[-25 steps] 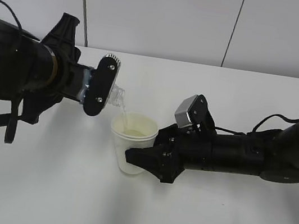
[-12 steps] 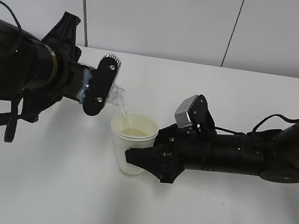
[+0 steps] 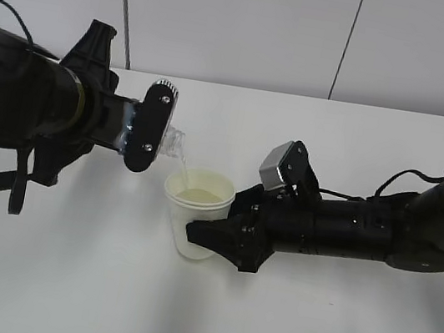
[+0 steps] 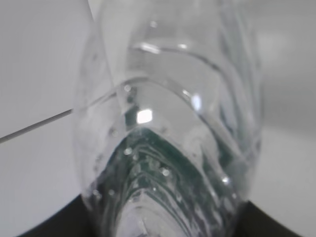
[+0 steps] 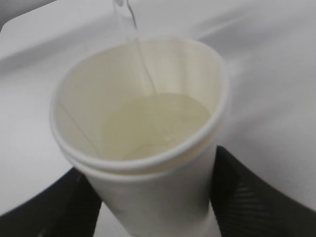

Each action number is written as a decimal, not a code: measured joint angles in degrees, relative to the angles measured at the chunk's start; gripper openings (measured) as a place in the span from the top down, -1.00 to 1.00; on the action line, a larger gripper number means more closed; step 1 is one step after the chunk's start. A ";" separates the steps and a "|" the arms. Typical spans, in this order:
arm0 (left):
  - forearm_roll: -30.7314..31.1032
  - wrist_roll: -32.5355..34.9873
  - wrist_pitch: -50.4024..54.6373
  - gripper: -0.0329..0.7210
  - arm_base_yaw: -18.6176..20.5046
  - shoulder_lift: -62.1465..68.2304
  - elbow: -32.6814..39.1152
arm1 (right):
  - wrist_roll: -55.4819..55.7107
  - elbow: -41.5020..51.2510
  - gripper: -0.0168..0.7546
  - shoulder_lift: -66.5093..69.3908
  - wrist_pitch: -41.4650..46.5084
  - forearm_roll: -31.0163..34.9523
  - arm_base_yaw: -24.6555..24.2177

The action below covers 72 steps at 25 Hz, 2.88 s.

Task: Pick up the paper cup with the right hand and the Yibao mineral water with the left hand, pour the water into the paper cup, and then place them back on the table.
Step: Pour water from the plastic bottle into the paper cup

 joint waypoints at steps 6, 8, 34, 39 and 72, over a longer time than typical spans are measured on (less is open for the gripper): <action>-1.58 -2.40 -0.54 0.10 0.00 0.00 0.00 | 0.00 0.00 -0.34 0.00 0.00 0.00 0.00; -2.95 -2.65 -1.20 0.10 0.00 0.00 0.00 | 0.00 0.00 -0.34 0.00 0.00 0.00 0.00; -15.79 -34.63 -9.99 0.10 0.06 0.00 0.00 | 0.00 0.00 -0.33 0.00 0.12 0.00 0.00; -15.81 -42.39 -12.96 0.10 1.44 0.00 0.00 | 0.00 0.00 -0.33 0.00 0.12 0.00 0.00; -13.13 -51.95 -58.31 0.10 28.72 0.00 0.00 | 0.00 0.00 -0.33 0.00 0.12 5.86 0.00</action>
